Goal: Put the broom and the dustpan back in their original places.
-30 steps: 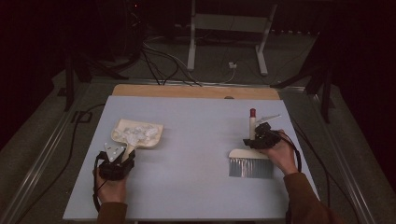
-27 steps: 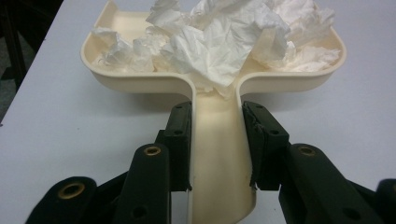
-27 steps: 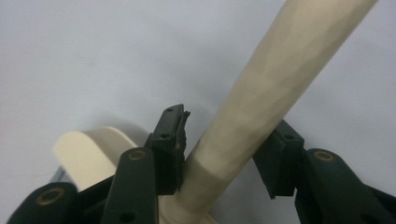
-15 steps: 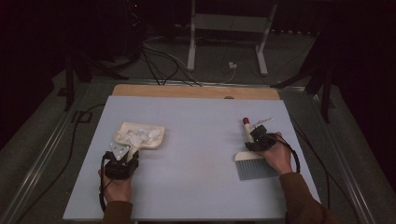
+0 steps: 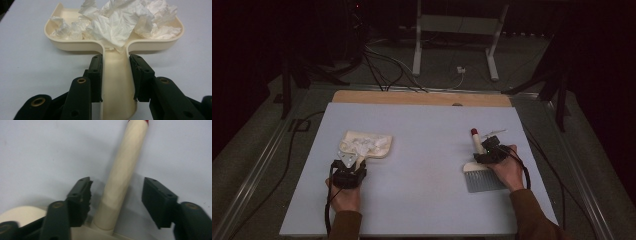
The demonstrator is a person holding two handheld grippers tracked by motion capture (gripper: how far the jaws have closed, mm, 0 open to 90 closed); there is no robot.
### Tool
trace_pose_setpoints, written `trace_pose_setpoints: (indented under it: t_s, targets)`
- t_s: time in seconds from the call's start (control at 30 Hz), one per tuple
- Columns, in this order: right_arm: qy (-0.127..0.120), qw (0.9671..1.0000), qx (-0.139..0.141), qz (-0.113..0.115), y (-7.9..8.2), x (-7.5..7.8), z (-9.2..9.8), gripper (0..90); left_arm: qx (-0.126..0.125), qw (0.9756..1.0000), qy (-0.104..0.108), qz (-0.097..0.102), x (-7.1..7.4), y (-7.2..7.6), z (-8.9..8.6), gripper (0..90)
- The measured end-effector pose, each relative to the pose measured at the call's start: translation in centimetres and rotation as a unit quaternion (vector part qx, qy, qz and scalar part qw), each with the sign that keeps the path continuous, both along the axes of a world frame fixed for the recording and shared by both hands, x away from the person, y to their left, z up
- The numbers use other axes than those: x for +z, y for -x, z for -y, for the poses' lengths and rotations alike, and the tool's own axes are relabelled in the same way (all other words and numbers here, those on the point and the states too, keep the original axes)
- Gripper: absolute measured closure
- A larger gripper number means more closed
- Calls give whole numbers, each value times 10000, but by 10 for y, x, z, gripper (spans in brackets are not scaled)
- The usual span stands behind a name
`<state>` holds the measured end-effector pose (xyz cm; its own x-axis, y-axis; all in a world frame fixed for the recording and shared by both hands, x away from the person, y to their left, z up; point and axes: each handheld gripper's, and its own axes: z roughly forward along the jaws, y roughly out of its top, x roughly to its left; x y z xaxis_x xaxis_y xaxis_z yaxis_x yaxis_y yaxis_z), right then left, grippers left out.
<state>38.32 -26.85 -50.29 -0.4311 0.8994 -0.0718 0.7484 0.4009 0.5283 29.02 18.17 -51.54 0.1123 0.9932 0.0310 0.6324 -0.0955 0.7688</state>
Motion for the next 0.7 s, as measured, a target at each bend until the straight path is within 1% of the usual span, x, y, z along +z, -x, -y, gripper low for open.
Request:
trace_pose_setpoints:
  t_s: [0.13,0.23,0.33,0.47,0.5,0.6,0.63,0.7]
  targets:
    - [-181,9995,-182,180,4,3,-1,306,17,10000,-21,-34,-4,-4,3,662]
    - [-299,9986,-289,339,7,5,-3,262,36,10000,-18,-40,-6,-7,4,662]
    - [-413,9969,-402,529,11,7,-4,231,71,10000,-11,-41,-7,-9,5,660]
    - [-602,9942,-527,713,17,9,-3,199,37,9999,24,-102,-10,-10,4,654]
    - [-630,9937,-548,751,19,9,-3,192,17,9999,67,-117,-10,-11,3,649]
    - [-766,9915,-623,853,23,11,-2,162,-32,9997,220,-124,-10,-11,1,576]
    - [-843,9905,-651,873,24,12,-3,155,-47,9996,247,-116,-10,-11,0,535]
    - [-892,9889,-667,986,29,13,-4,146,-61,9994,344,-36,-9,-9,-1,483]
